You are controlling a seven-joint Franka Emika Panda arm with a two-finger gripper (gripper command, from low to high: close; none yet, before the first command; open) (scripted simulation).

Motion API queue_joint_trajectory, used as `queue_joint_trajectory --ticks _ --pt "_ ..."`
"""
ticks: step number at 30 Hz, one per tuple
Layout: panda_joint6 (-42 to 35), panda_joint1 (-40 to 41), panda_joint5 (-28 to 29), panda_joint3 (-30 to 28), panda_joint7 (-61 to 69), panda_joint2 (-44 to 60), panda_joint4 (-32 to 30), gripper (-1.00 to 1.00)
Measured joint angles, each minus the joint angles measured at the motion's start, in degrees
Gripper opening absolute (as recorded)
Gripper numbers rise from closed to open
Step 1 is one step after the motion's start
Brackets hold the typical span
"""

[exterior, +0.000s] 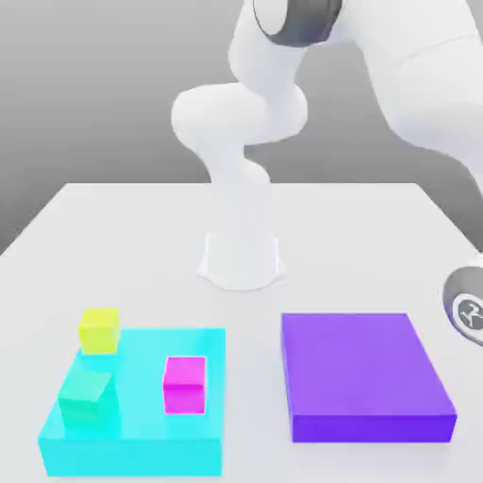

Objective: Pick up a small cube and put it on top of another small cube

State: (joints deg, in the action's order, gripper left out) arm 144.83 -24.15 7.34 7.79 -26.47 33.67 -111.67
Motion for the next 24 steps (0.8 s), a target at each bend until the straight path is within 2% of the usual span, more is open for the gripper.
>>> queue_joint_trajectory --ticks 13,17,24 --pt "-4.5 17.4 1.4 -12.2 20.3 -26.4 -20.5 -1.00" --pt "-5.3 28.8 2.0 -16.4 28.5 -35.1 -28.2 -1.00" --pt "-6.1 35.3 2.4 -23.7 42.0 -48.2 -40.7 -1.00"
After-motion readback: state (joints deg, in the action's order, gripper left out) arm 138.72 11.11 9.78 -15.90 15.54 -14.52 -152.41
